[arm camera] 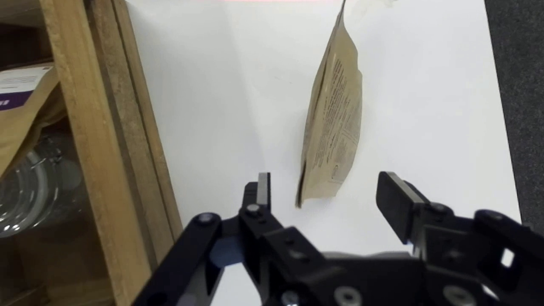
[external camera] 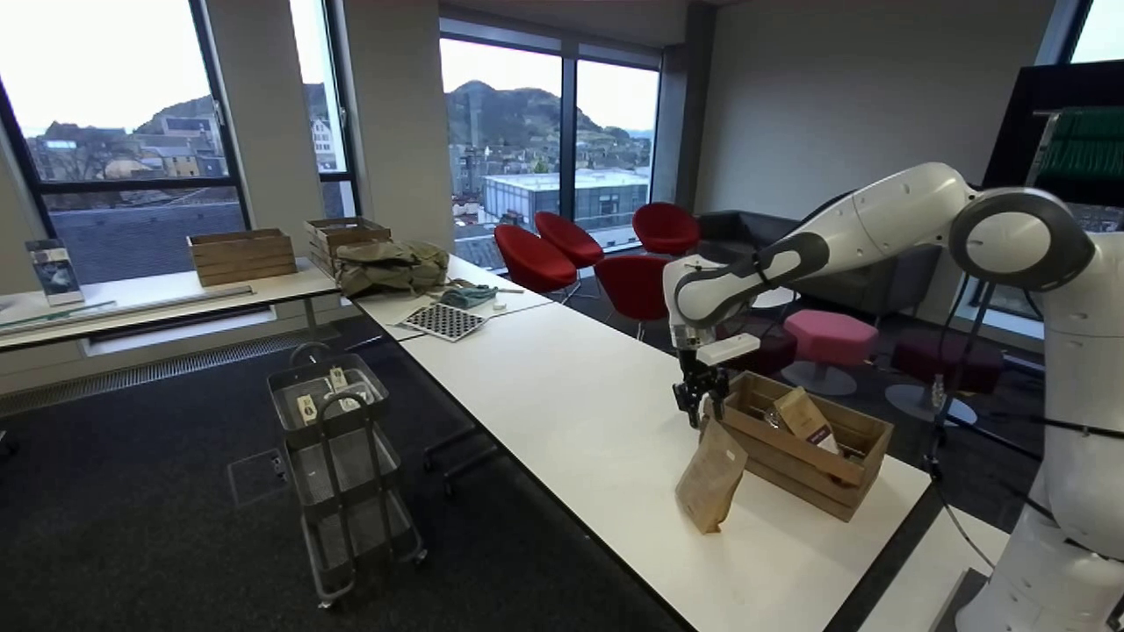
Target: Pick up the paper bag from the box and put it on the table
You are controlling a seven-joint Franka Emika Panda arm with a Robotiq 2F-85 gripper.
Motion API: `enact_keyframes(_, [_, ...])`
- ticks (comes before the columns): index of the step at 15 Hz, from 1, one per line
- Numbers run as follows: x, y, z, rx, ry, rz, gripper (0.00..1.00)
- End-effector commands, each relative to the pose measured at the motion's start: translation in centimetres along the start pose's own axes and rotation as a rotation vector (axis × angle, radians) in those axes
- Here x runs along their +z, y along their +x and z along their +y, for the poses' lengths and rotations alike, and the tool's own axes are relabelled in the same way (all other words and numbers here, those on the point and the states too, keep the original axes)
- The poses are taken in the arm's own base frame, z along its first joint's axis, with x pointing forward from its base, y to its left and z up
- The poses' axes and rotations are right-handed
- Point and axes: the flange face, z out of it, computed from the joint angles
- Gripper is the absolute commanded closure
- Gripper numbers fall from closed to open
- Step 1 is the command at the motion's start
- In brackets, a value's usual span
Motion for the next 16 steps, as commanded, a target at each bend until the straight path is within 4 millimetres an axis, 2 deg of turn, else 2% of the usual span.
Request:
enact_keyframes(1, [-4.6,-2.4,2.1,0.024,-0.04,0.092,0.01])
enact_keyframes(3, [-6.7,-3.3,3.5,0.038,-0.031,0.134,0.0])
enact_keyframes(6, [-9.3,-4.0,6.4,0.137,0.09,0.156,0.0])
enact_keyframes(7, [-8.3,-2.5,4.3,0.074,0.031,0.148,0.0])
enact_keyframes(9, [-8.8,-2.6,4.9,0.082,0.039,0.157,0.0])
enact_keyframes(16, [-7.7,-2.2,4.1,0.071,0.032,0.137,0.0])
